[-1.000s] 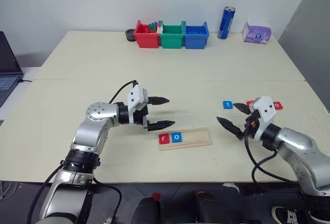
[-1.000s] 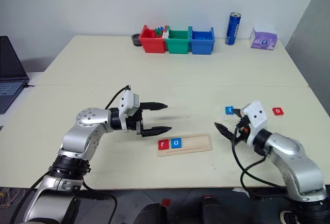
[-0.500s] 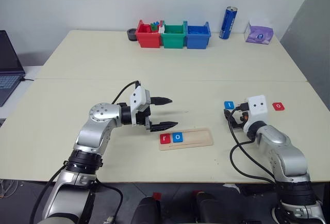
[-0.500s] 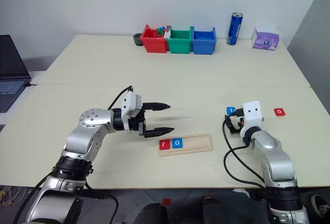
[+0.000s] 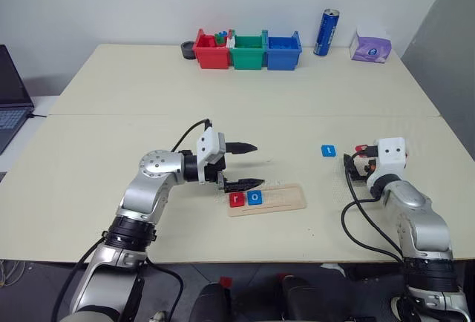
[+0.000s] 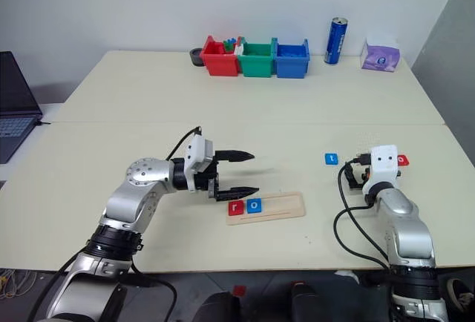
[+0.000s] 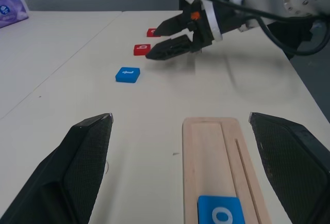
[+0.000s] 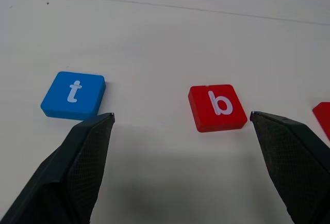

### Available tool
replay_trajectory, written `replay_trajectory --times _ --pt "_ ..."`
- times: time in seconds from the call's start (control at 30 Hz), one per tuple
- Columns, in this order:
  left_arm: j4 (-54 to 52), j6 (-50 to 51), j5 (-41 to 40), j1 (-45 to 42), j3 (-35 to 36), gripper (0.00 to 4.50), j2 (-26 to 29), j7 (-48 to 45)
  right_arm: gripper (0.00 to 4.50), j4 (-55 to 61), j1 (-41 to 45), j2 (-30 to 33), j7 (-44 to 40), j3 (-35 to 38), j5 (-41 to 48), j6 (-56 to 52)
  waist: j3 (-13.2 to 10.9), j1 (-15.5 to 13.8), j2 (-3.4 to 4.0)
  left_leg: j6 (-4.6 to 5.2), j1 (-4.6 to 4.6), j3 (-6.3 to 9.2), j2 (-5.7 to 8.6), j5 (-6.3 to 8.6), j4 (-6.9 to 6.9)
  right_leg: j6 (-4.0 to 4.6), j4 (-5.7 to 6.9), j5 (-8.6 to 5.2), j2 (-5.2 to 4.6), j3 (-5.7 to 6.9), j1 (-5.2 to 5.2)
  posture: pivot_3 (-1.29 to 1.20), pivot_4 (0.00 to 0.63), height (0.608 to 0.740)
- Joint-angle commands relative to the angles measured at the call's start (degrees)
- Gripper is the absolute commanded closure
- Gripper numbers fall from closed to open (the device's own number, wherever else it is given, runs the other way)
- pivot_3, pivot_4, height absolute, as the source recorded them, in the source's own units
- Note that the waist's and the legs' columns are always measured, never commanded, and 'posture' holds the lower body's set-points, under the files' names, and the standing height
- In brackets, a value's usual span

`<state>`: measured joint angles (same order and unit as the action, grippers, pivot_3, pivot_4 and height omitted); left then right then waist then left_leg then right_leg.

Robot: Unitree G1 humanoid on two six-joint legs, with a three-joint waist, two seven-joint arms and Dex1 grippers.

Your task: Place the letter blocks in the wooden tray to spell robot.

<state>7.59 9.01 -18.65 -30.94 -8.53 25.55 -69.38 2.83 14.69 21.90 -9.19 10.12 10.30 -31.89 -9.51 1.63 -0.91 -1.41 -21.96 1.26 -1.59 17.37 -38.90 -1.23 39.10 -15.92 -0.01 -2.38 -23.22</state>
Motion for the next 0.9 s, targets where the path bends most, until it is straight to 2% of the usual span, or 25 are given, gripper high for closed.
replay_trajectory --times 0.03,0.2,0.53,0.83,0.9 --pt "0.4 -2.1 0.4 -2.5 -0.7 0.01 -1.6 0.2 0.0 -2.6 1.8 0.9 -1.2 2.1 0.1 4.4 0.0 0.0 0.0 0.0 0.0 0.0 0.0 0.0 0.0 0.0 0.0 0.0 0.0 0.0 0.0 0.0 0.15 0.74" --pt "2.3 -2.8 1.0 -4.3 -0.9 0.01 -3.9 0.7 0.0 -7.9 3.4 1.9 -2.2 3.0 -0.1 7.9 0.0 0.0 0.01 0.0 0.01 -0.04 0.01 0.0 0.0 0.0 -0.01 0.0 -0.01 0.01 0.0 0.0 0.15 0.74" --pt "4.0 -4.7 2.2 -5.0 -1.9 0.01 -4.8 -0.7 0.0 -16.3 7.1 2.4 -7.0 4.7 2.8 11.0 0.0 0.1 0.02 0.0 0.04 -0.04 0.0 0.0 0.0 0.0 0.02 0.01 0.0 -0.05 0.0 0.0 0.15 0.74" --pt "4.3 -3.2 2.0 -6.5 -0.9 0.01 -7.2 2.2 0.0 -22.5 9.1 3.4 -9.5 4.8 3.0 13.4 0.0 0.1 0.03 0.0 0.02 -0.06 0.0 0.0 0.0 0.0 0.01 0.01 -0.03 -0.06 0.0 0.0 0.15 0.74" --pt "4.2 -3.0 1.8 -6.6 -0.8 0.0 -7.5 2.6 0.4 -22.8 9.0 3.4 -9.6 4.8 2.8 13.6 0.0 0.1 0.03 0.0 0.02 -0.05 0.0 0.0 0.0 0.0 0.01 0.01 -0.03 -0.06 0.0 0.0 0.15 0.74"
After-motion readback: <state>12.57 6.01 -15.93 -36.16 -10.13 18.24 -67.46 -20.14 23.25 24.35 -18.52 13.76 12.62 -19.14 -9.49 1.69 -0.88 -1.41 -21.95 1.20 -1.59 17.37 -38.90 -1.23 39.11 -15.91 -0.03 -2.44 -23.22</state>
